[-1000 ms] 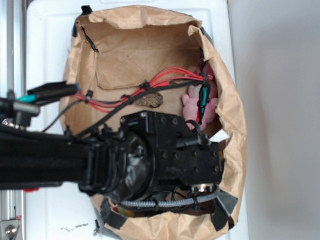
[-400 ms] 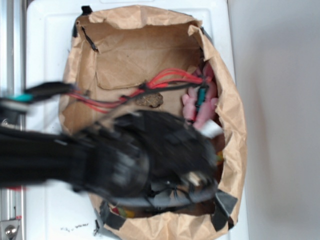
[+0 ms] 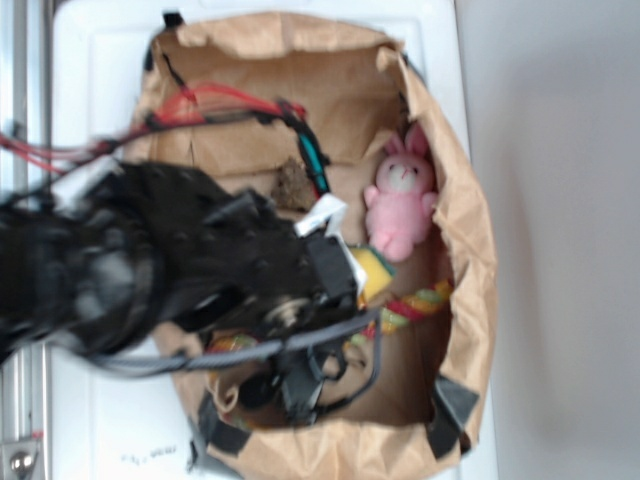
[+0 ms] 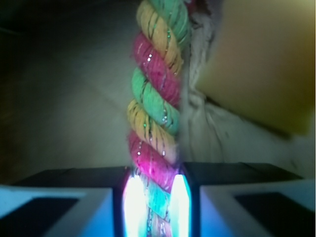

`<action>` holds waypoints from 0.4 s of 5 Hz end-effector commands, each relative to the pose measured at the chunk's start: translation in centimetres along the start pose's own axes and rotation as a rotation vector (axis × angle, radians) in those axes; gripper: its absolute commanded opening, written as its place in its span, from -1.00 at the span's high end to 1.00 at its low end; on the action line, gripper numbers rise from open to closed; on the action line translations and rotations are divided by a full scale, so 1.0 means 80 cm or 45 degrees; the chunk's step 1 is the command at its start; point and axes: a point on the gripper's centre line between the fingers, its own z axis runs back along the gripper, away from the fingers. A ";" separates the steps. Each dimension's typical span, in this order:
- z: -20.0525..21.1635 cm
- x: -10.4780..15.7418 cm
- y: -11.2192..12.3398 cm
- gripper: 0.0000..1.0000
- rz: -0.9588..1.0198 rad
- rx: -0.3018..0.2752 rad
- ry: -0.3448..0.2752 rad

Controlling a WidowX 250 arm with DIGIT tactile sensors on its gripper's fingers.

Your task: Grab the multicolored rope.

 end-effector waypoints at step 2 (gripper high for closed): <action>0.055 0.036 -0.009 1.00 0.024 0.046 -0.105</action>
